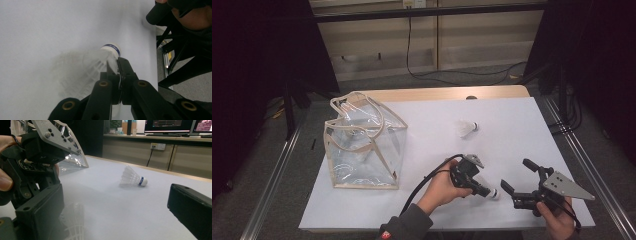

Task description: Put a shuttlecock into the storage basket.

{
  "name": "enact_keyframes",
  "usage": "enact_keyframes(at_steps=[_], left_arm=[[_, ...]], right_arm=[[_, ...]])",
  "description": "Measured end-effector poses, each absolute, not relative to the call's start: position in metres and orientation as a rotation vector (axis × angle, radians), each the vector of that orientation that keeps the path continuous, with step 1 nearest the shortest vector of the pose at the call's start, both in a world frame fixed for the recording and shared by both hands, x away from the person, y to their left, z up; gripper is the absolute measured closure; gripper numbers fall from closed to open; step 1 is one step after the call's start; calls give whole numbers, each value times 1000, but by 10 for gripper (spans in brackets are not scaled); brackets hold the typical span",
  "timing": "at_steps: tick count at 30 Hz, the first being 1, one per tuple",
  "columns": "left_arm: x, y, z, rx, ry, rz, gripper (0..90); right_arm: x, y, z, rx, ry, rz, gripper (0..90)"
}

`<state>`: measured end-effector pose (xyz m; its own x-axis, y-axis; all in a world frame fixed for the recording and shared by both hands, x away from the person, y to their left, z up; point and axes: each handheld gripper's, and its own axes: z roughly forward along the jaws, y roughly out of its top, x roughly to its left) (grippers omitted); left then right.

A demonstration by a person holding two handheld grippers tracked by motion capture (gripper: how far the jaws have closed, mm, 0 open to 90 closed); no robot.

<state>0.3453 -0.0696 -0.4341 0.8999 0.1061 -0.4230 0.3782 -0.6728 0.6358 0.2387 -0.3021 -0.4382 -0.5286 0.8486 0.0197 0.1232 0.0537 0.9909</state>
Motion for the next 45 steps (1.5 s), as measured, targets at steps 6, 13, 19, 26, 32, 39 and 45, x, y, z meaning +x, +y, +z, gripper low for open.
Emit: enact_keyframes(at_steps=[6, 13, 19, 26, 32, 39, 45], left_arm=[[347, -64, -430, 2292, 362, -454, 894], [349, -57, -425, 2303, 388, -448, 894], [350, -50, -419, 2302, 407, -454, 895], [351, -45, -412, 2305, 436, -447, 896], [353, -41, -409, 2318, 450, -445, 897], [355, -36, -406, 2316, 469, -447, 897], [356, -31, -401, 2318, 480, -431, 898]], right_arm=[[239, -302, -438, 978, 1728, 1526, 4], [239, -302, -438, 982, 1728, 1528, 4], [239, -302, -438, 982, 1725, 1528, 4], [239, -302, -438, 974, 1727, 1527, 4], [239, -302, -438, 975, 1725, 1528, 4], [239, -302, -438, 978, 1725, 1527, 4], [239, -302, -438, 976, 1728, 1528, 4]])
